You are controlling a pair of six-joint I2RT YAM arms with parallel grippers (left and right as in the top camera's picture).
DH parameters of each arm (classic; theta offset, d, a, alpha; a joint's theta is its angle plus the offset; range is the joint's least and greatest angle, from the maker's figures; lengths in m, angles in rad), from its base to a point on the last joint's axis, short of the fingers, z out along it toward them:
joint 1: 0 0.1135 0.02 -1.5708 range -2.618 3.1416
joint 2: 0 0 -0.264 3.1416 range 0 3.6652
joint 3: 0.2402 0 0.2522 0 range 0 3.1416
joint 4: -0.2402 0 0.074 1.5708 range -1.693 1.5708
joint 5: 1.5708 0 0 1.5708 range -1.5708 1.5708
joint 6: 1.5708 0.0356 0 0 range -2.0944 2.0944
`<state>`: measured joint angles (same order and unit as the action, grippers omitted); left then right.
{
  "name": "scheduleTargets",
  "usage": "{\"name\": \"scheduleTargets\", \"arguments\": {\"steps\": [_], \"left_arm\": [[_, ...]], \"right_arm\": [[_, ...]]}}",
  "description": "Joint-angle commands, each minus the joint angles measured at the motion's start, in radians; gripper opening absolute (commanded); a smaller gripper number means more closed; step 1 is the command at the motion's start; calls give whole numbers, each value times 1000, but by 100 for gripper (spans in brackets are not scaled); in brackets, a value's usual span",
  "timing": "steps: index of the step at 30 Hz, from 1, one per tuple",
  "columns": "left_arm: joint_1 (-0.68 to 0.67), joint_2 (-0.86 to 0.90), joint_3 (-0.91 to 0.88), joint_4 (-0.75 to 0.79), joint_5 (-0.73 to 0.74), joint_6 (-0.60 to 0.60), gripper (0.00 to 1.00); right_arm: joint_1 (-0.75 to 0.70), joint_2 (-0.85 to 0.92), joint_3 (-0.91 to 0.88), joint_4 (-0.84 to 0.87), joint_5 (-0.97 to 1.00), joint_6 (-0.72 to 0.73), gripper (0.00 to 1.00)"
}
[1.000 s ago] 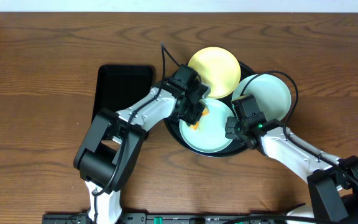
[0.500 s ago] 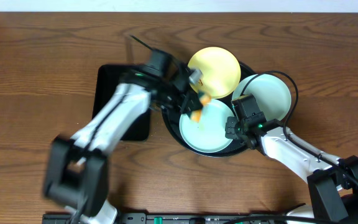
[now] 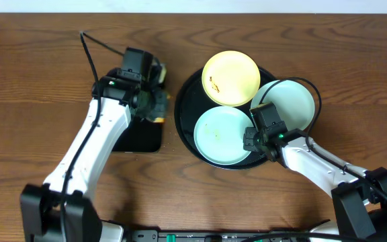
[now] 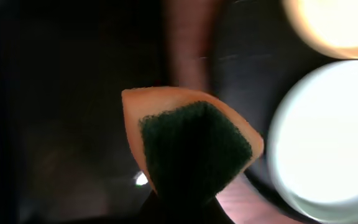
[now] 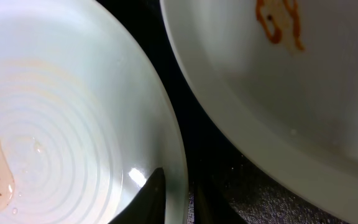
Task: Clean dirty plates on tray and stack at the side
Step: 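Move the sponge into the black tray water with the left gripper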
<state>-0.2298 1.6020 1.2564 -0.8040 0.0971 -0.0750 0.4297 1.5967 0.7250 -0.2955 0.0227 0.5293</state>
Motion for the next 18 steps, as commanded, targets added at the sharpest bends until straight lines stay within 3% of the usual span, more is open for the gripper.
{"name": "scheduleTargets", "arguments": {"steps": [1,6,14,15,18], "left_arm": [[23,60,-32,19,-144,-62,8],[64,179,-42,59,-144,-62,8],[129,291,-42,98,-142,-62,8],[134,291,-42,99,-142,-62,16],[135,291,-42,99,-142,-62,64]], "right_arm": [[4,10,-2,-10,3,-8,11],[4,10,-2,-15,3,-8,1],[4,10,-2,-14,3,-8,1],[3,10,-2,-14,3,-8,1],[3,10,-2,-12,3,-27,1]]}}
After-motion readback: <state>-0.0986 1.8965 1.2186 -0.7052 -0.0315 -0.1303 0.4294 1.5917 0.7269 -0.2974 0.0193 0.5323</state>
